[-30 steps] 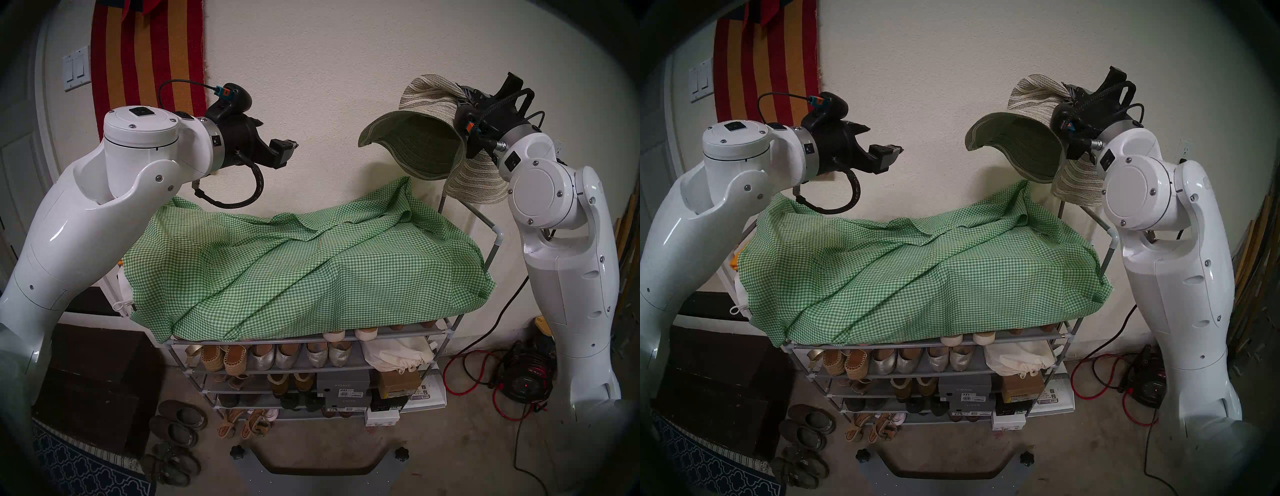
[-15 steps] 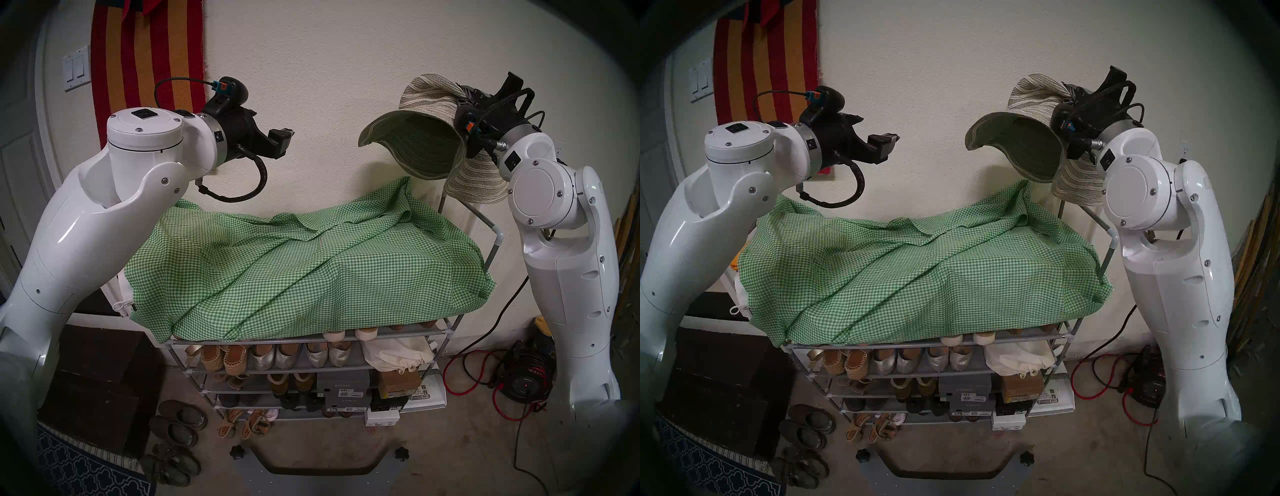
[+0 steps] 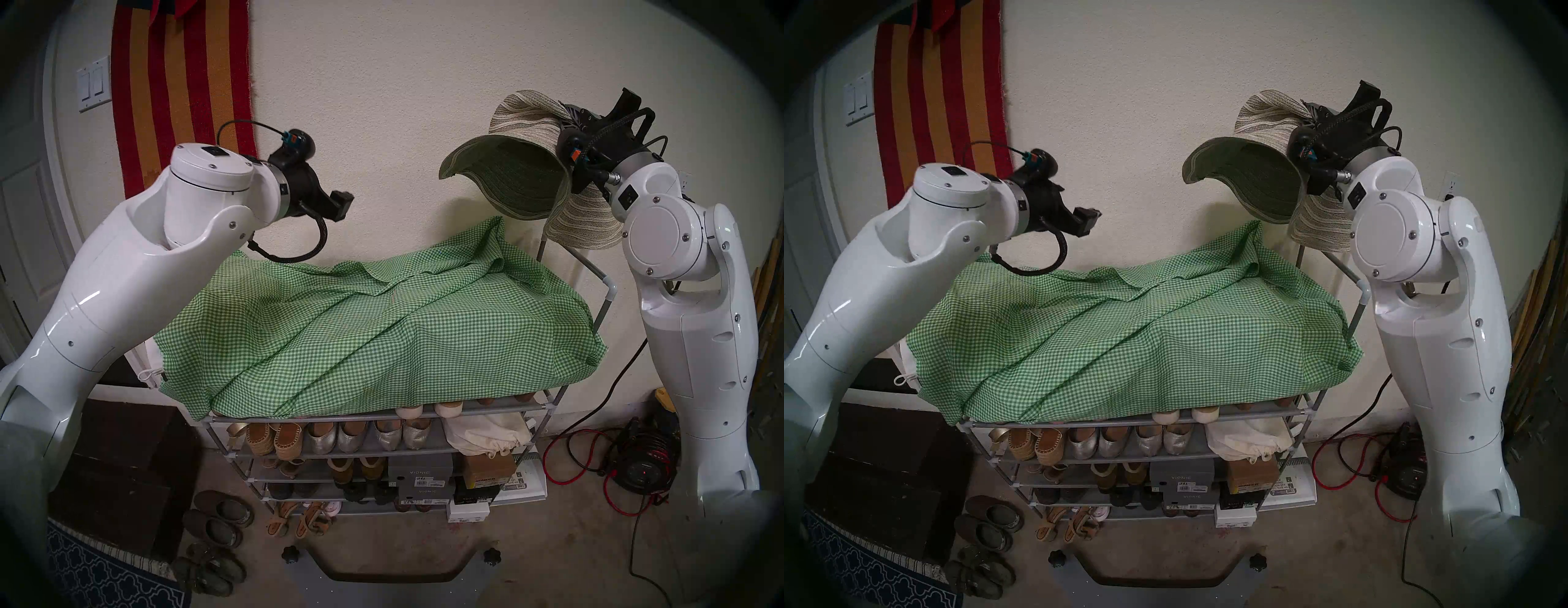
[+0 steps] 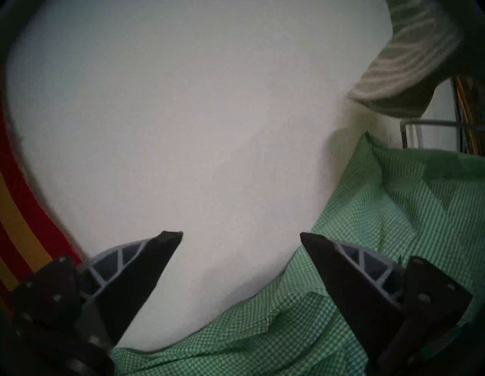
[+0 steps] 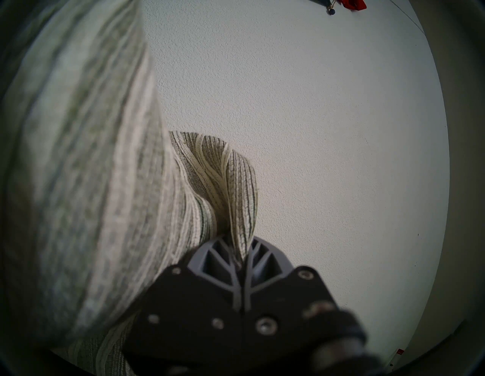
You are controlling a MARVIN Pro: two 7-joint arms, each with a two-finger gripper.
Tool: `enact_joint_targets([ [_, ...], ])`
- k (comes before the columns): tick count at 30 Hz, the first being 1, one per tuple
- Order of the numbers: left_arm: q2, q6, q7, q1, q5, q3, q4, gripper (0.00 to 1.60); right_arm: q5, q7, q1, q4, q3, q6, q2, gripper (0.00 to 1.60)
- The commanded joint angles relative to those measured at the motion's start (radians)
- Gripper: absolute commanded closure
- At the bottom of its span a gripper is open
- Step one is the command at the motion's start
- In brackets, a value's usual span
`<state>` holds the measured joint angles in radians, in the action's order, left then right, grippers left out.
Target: Lift the object off the cloth, cover the shoe rack with the cloth, put the object back
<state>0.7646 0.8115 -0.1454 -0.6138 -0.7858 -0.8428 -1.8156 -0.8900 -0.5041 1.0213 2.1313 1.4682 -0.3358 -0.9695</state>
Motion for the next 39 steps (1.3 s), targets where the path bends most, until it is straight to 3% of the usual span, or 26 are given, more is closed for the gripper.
enact_joint_targets([
  [1, 0.07, 0.035, 0.103, 0.109, 0.05, 0.1, 0.136, 0.0, -0.001, -0.002, -0.001, 0.002, 0.001, -0.001, 0.001, 1.6],
  [7, 0.112, 0.039, 0.212, 0.179, 0.111, 0.201, 0.248, 0.0, -0.002, -0.003, -0.001, 0.002, 0.001, 0.0, 0.0, 1.6],
  [12, 0.12, 0.029, 0.281, 0.207, 0.135, 0.239, 0.281, 0.0, -0.003, -0.004, -0.001, 0.002, 0.002, 0.0, -0.001, 1.6],
  [25, 0.12, 0.039, 0.457, 0.228, 0.076, 0.243, 0.374, 0.0, -0.006, -0.007, -0.001, 0.003, 0.003, 0.002, -0.004, 1.6],
  [32, 0.121, 0.03, 0.449, 0.219, 0.114, 0.28, 0.382, 0.0, -0.007, -0.008, -0.001, 0.003, 0.004, 0.003, -0.005, 1.6],
  [39, 0.151, -0.01, 0.437, 0.228, 0.15, 0.303, 0.465, 0.0, -0.008, -0.009, -0.001, 0.003, 0.005, 0.004, -0.007, 1.6],
])
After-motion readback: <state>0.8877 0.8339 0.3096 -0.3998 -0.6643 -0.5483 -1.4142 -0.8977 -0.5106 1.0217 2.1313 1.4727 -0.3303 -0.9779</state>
